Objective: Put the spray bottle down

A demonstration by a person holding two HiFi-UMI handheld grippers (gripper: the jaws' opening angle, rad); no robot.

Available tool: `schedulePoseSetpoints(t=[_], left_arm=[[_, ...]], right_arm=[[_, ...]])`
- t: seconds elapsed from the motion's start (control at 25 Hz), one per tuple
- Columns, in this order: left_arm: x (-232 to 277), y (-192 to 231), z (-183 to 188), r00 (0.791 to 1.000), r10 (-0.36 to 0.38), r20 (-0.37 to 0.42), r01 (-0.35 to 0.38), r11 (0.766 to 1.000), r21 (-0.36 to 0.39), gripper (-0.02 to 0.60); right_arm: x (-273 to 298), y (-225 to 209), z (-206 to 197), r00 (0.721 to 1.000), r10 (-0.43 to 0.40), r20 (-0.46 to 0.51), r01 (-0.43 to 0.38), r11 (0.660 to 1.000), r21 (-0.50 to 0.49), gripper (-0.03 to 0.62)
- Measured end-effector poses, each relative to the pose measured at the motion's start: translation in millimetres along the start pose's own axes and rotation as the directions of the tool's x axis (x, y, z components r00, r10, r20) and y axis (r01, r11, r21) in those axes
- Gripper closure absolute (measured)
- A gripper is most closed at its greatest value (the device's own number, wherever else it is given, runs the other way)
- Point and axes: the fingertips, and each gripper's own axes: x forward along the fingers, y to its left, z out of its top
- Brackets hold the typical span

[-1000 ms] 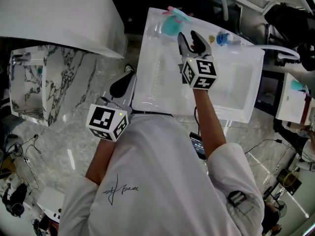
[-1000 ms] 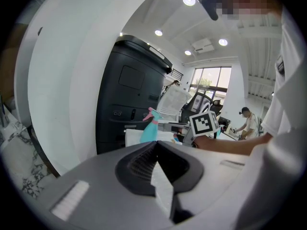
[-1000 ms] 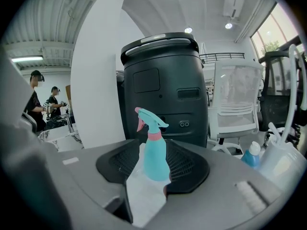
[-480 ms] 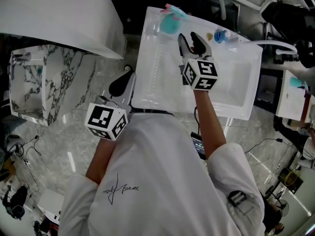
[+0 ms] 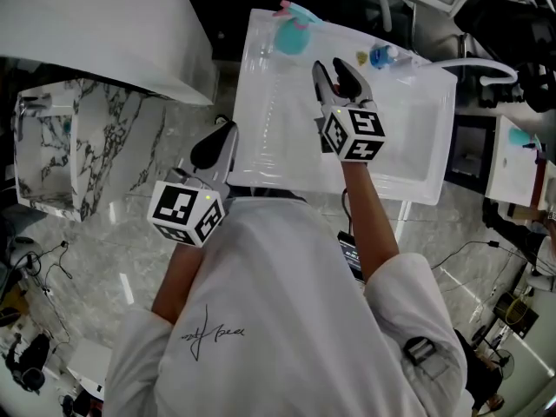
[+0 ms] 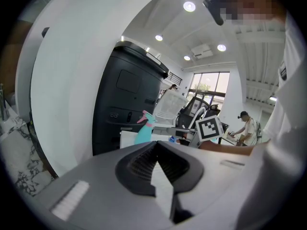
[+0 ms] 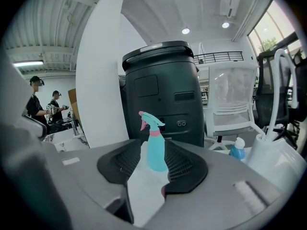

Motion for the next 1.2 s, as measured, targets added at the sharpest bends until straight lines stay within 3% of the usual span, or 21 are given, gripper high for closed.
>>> schedulePoseSetpoints(t=[1.2], left_arm=[[4.6,-45.0,-6.1,0.999,0.016,0.032,-0.017,0.999,0.045,0.534]], right_arm=[[-77.5,-8.7,-14.9,0.998,0.069,-0.009,-0.069,0.997,0.034,0.508]])
